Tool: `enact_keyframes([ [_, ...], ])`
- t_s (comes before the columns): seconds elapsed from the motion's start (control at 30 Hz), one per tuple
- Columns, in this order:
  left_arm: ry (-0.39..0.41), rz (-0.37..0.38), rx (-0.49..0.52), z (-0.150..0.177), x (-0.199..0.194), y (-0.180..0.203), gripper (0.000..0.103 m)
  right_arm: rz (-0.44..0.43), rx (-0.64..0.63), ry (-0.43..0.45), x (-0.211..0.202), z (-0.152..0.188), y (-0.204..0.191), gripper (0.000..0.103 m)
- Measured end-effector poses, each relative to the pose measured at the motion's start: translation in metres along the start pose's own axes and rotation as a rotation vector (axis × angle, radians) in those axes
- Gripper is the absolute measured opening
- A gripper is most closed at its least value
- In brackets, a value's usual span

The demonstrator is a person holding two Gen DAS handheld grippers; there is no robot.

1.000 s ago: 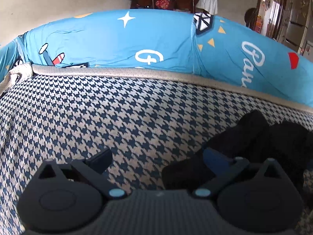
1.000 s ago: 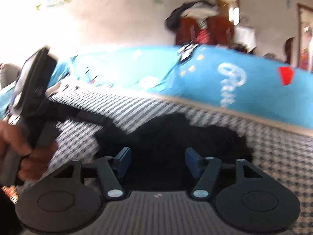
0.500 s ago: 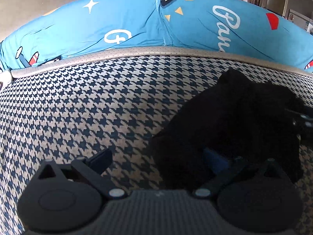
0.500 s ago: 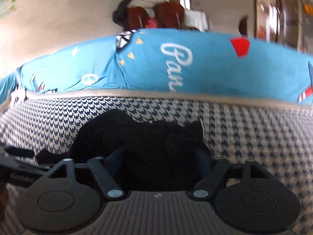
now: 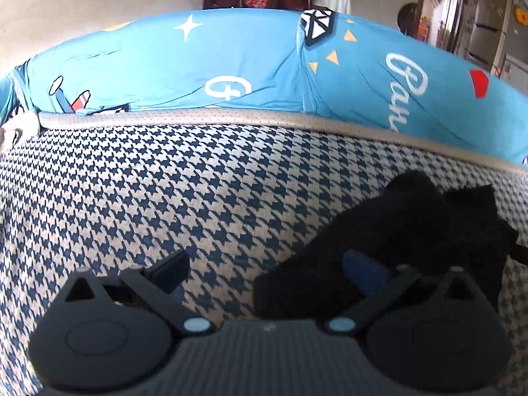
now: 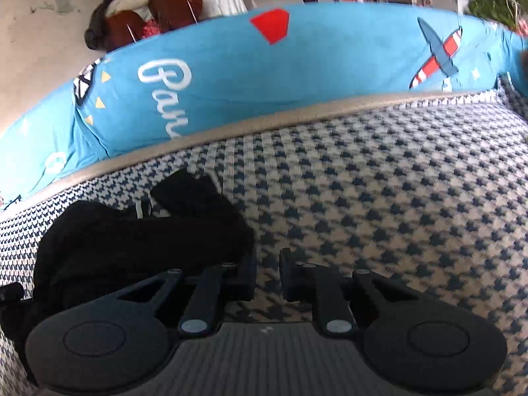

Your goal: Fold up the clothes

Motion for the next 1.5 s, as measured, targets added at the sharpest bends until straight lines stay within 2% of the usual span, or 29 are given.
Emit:
enact_keyframes([
  [0.07, -0.027, 0.01, -0.005, 0.002, 0.004, 0.002, 0.103, 0.036, -0.062, 0.047, -0.009, -0.004, -0.003, 0.016],
  [0.13, -0.052, 0.021, -0.004, 0.005, 0.007, 0.005, 0.103, 0.047, -0.064, 0.088, -0.017, -0.009, 0.0, 0.016],
  [0.27, -0.091, 0.045, 0.041, 0.016, 0.011, 0.017, 0.103, -0.08, -0.009, 0.124, -0.024, -0.018, -0.001, 0.018],
  [0.33, -0.109, 0.059, 0.064, 0.022, 0.012, 0.024, 0.103, -0.172, -0.038, 0.123, -0.022, -0.021, -0.015, 0.021],
  [0.43, -0.122, 0.066, 0.099, 0.031, 0.012, 0.032, 0.103, -0.221, -0.078, 0.115, -0.015, -0.021, -0.032, 0.028],
  [0.53, -0.118, 0.064, 0.122, 0.036, 0.01, 0.035, 0.103, -0.268, -0.117, 0.106, -0.009, -0.02, -0.05, 0.038],
  [0.6, -0.125, 0.069, 0.121, 0.038, 0.01, 0.034, 0.103, -0.299, -0.143, 0.1, -0.004, -0.02, -0.062, 0.05],
  [0.67, -0.139, 0.079, 0.114, 0.038, 0.011, 0.032, 0.103, -0.33, -0.17, 0.094, 0.0, -0.019, -0.073, 0.057],
  [0.73, -0.155, 0.088, 0.101, 0.04, 0.012, 0.03, 0.103, -0.325, -0.207, 0.091, 0.007, -0.02, -0.083, 0.063],
  [0.8, -0.166, 0.095, 0.093, 0.041, 0.011, 0.029, 0.103, -0.329, -0.228, 0.075, 0.014, -0.02, -0.091, 0.074],
  [0.87, -0.155, 0.089, 0.11, 0.043, 0.01, 0.029, 0.103, -0.344, -0.235, 0.043, 0.023, -0.018, -0.092, 0.076],
  [1.03, -0.105, 0.048, 0.166, 0.044, 0.002, 0.033, 0.103, -0.311, -0.256, -0.043, 0.042, -0.005, -0.095, 0.076],
  [1.07, -0.095, 0.039, 0.176, 0.044, 0.0, 0.034, 0.103, -0.314, -0.256, -0.048, 0.043, -0.003, -0.095, 0.074],
  [1.17, -0.064, 0.024, 0.182, 0.039, -0.003, 0.033, 0.103, -0.331, -0.26, -0.054, 0.04, 0.002, -0.095, 0.054],
  [1.3, -0.05, 0.021, 0.125, 0.029, -0.007, 0.025, 0.103, -0.361, -0.279, -0.042, 0.03, 0.001, -0.095, 0.03],
  [1.4, -0.023, -0.001, 0.082, 0.022, -0.015, 0.016, 0.103, -0.379, -0.287, -0.027, 0.021, 0.002, -0.093, 0.023],
  [1.5, 0.011, -0.022, 0.044, 0.018, -0.026, 0.007, 0.103, -0.412, -0.293, -0.014, 0.009, 0.003, -0.093, 0.021],
])
Point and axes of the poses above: each gripper's, at about its wrist camera, not at the fingertips, and x roughly the way its jaws point, y to its right, z to its underside, the point moved 3 cm from there along x, roughly the way its jaws point, and after that the axes turned 10 degrees about -z, right-handed, at the moved point
